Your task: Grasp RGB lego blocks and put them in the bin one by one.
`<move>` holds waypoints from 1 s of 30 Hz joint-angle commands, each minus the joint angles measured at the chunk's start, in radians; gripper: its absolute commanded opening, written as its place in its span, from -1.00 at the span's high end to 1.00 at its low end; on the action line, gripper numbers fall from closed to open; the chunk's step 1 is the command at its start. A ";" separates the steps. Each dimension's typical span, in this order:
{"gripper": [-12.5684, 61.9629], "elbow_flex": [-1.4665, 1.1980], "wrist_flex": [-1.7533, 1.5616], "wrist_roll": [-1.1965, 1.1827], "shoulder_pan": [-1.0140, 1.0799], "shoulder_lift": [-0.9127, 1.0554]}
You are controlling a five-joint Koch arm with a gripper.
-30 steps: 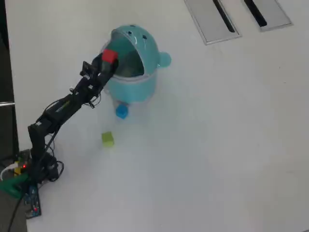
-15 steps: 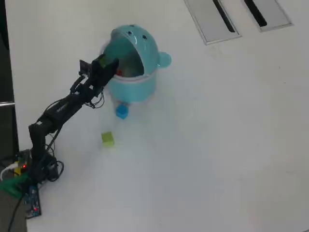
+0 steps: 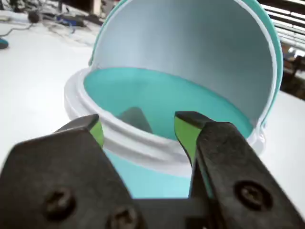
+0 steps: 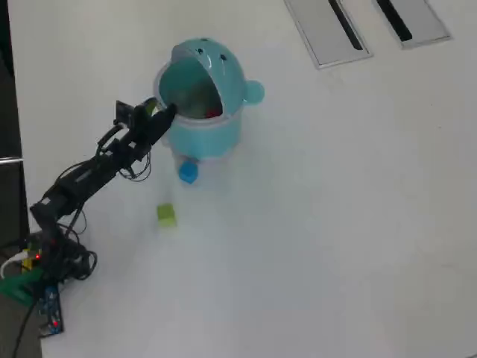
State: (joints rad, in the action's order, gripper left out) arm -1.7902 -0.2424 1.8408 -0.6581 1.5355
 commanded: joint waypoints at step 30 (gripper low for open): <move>-0.14 -0.721 0.291 -0.055 0.291 0.649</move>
State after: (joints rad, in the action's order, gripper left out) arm -2.5387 0.0430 1.7856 -0.3850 2.1583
